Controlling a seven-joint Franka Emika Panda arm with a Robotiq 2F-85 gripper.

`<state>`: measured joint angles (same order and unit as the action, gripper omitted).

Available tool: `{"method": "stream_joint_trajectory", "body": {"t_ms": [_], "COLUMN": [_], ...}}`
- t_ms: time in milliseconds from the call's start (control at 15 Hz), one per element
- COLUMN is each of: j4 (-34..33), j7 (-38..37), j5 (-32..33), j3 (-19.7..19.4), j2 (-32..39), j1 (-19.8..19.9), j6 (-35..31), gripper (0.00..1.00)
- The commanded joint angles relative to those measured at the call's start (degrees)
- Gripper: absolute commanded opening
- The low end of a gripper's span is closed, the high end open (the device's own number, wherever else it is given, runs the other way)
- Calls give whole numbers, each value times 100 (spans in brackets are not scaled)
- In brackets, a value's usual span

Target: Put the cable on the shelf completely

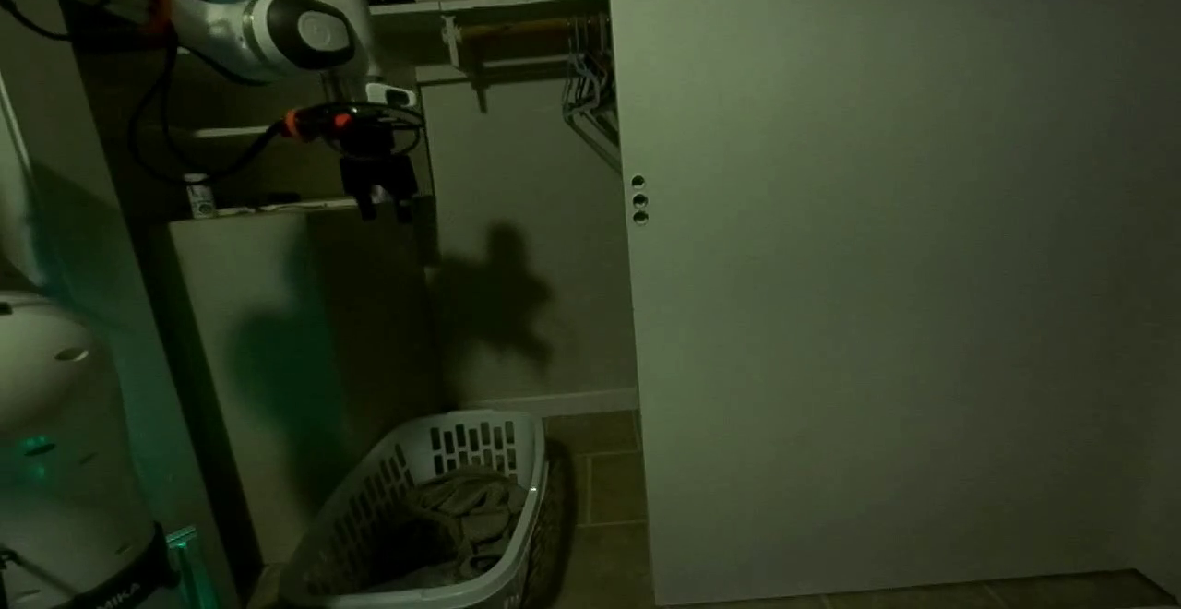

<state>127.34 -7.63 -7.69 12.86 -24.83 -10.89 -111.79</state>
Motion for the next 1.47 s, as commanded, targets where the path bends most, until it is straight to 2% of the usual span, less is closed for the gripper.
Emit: {"method": "stream_joint_trajectory", "body": {"t_ms": [0,267,333,867,1133,1400], "j4": [-654,-1193,-876,-1102,-1745,-2706], "j7": [368,603,415,538,750,1148], "j5": [-40,85,11,18,49,-269], "j3": [230,521,461,524,564,581], "j2": [231,499,223,436,771,1318], "j1": [-351,-612,-566,-613,-645,-861], "j6": [-253,-517,-449,-477,-1198,-1415], "gripper": [100,100,100,100,100,100]}}
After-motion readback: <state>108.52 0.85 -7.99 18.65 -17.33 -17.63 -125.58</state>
